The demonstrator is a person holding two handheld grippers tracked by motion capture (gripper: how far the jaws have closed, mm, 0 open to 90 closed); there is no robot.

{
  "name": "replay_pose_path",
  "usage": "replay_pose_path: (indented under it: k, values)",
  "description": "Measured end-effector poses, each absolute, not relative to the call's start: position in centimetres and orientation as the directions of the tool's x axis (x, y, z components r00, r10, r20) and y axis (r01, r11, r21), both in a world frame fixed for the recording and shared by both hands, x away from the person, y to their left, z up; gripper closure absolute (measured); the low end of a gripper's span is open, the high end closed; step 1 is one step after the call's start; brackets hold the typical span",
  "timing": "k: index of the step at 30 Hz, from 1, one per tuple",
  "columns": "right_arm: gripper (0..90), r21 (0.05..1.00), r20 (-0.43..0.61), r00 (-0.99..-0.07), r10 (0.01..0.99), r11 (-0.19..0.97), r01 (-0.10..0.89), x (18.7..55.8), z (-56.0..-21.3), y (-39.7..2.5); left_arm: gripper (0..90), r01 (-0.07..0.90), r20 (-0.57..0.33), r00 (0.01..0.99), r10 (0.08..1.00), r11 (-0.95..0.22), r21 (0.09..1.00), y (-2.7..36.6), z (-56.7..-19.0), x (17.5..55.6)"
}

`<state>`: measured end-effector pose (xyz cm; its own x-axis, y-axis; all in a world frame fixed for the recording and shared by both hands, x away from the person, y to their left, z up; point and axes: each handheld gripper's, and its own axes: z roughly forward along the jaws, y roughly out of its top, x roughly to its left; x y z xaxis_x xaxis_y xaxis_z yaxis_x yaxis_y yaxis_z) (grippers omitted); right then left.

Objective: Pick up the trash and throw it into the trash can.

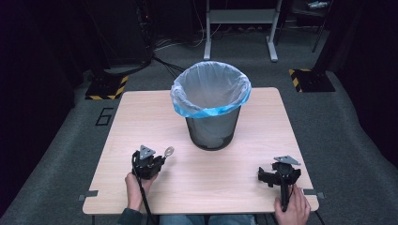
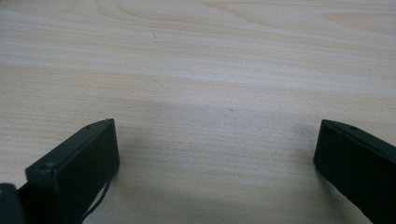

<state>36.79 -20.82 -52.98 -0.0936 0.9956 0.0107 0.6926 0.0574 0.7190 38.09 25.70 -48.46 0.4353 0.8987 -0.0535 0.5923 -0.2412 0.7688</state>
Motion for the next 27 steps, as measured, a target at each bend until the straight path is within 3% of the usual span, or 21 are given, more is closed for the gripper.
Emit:
replay_pose_path:
  k: [27]
  values:
    - [0.0, 0.719, 0.011, -0.094, 0.996, 0.057, 0.693, 36.8, -53.0, -20.8, 79.2, 0.55, -0.03, 0.429, 0.903, -0.235, 0.802, 26.5, -45.0, 39.2]
